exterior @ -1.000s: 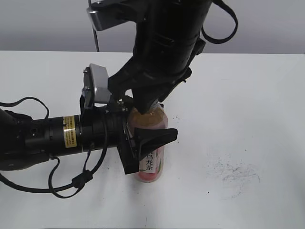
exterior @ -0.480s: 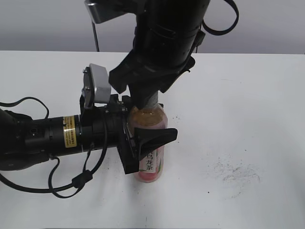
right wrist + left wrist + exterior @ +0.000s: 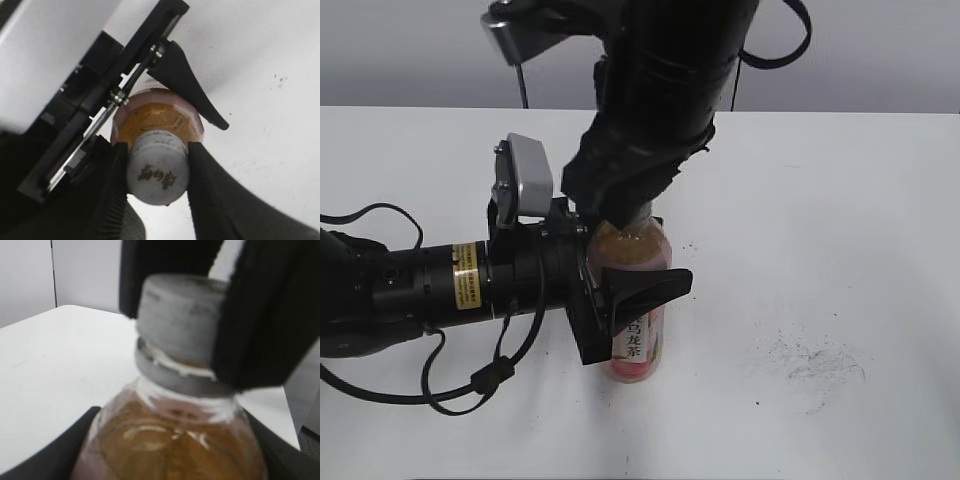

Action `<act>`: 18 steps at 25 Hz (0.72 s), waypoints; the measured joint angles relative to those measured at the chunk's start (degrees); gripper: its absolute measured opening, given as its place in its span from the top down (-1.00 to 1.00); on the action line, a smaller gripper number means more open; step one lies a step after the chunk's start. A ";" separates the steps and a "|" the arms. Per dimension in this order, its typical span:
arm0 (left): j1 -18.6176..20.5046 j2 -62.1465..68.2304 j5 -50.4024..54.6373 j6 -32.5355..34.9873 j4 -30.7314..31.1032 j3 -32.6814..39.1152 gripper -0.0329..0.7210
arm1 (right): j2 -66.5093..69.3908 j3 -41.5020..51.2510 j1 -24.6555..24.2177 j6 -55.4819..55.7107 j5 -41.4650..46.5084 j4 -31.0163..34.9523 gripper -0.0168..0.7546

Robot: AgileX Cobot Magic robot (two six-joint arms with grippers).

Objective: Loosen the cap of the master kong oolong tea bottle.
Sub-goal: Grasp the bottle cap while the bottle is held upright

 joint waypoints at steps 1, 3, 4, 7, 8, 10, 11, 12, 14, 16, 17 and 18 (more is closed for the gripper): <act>0.00 0.00 0.00 0.00 0.00 0.00 -0.27 | 0.00 0.00 0.00 -4.60 0.00 0.12 0.26; 0.00 0.00 0.00 0.05 0.19 0.00 -0.27 | 0.00 -0.04 0.00 -14.86 0.05 0.21 0.26; 0.00 0.00 0.00 0.10 0.20 0.00 -0.27 | 0.00 -0.04 0.00 -20.99 0.05 0.27 0.26; 0.00 0.00 0.00 0.28 0.32 0.00 -0.27 | -0.05 -0.13 0.00 -39.68 0.39 0.33 0.26; 0.00 0.00 0.00 0.28 0.38 0.00 -0.27 | -0.10 -0.18 0.00 -46.86 0.38 0.38 0.26; -0.02 0.00 0.00 0.48 0.43 0.00 -0.27 | -0.15 -0.18 0.00 -60.77 0.54 0.43 0.26; -0.09 0.00 0.00 0.54 0.43 0.00 -0.27 | -0.21 -0.18 0.00 -68.72 0.60 0.50 0.26; -0.09 0.00 0.00 0.59 0.43 0.00 -0.27 | -0.21 -0.18 0.04 -75.33 0.65 0.57 0.26; -0.16 0.00 -0.05 0.60 0.43 0.00 -0.27 | -0.21 -0.20 0.04 -90.45 0.65 1.12 0.26; -0.21 0.00 -0.05 0.60 0.43 0.00 -0.27 | -0.26 -0.20 0.04 -103.14 0.59 1.31 0.26; -0.21 0.00 -0.05 0.60 0.43 0.00 -0.27 | -0.26 -0.20 0.04 -109.39 0.59 1.37 0.26; -0.21 0.00 -0.05 0.60 0.37 0.00 -0.27 | -0.26 -0.20 0.04 -114.91 0.50 1.36 0.26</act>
